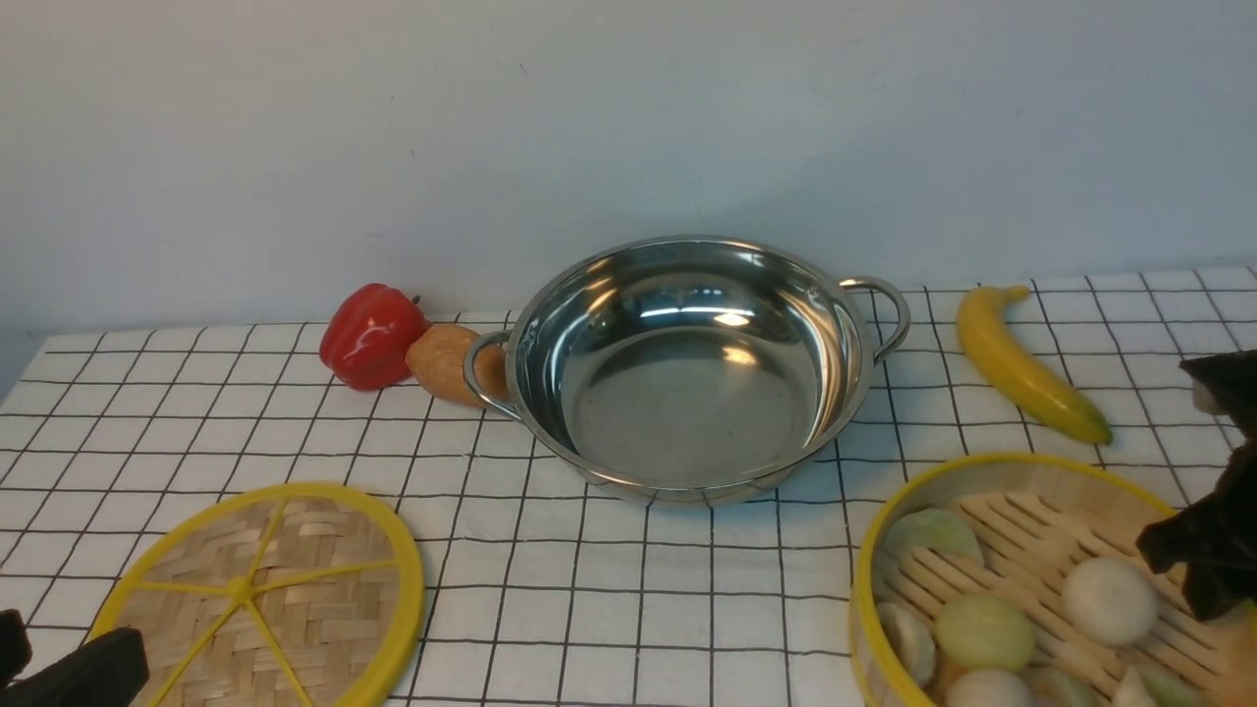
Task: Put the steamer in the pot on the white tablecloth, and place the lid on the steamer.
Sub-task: 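Reach for and grasp the rim of the bamboo steamer holding the buns with the right gripper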
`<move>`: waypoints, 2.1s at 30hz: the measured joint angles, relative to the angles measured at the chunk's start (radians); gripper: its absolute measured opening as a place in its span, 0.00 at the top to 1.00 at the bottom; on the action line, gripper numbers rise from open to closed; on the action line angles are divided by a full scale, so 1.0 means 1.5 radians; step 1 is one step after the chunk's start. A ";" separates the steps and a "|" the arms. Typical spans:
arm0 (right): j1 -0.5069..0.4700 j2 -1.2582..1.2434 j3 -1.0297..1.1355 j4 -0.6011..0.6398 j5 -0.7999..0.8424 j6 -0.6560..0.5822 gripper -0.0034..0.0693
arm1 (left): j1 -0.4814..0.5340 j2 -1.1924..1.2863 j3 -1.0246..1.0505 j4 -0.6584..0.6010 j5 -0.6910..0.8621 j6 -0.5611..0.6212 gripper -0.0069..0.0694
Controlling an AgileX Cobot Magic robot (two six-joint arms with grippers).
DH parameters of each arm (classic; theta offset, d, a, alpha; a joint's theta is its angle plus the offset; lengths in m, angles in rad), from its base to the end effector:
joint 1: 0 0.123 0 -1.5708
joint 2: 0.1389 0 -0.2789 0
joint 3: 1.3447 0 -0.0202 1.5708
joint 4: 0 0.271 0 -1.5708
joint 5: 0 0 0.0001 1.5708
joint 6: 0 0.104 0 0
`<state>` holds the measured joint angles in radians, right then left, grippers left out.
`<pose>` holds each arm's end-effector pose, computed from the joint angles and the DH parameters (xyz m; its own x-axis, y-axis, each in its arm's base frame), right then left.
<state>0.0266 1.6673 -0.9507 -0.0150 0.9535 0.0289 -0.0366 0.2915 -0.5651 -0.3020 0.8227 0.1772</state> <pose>0.2946 0.0066 0.1470 -0.9999 -0.0064 0.0118 -0.0065 0.9999 -0.0125 0.0839 -0.0258 0.3107 -0.4317 -0.0151 -0.9019 0.2194 0.9681 -0.1212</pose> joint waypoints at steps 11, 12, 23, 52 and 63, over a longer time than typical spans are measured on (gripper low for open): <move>0.000 0.005 0.000 0.001 -0.006 -0.002 0.66 | 0.000 0.000 0.000 0.000 0.000 0.001 0.34; 0.000 0.005 0.000 0.001 -0.006 -0.002 0.66 | 0.000 0.000 0.000 0.000 0.000 0.001 0.34; 0.000 0.005 0.000 0.001 -0.002 -0.002 0.66 | 0.000 0.000 0.000 0.000 0.000 0.002 0.34; 0.000 0.005 -0.001 -0.048 0.020 0.017 0.85 | 0.000 0.000 0.000 0.000 0.000 0.002 0.34; 0.000 0.005 -0.013 -0.045 0.035 0.014 0.85 | 0.000 0.000 0.000 0.000 0.000 0.002 0.34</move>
<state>0.0266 1.6743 -0.9701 -0.0831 1.0061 0.0506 -0.0366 0.2915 -0.5651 -0.3020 0.8227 0.1804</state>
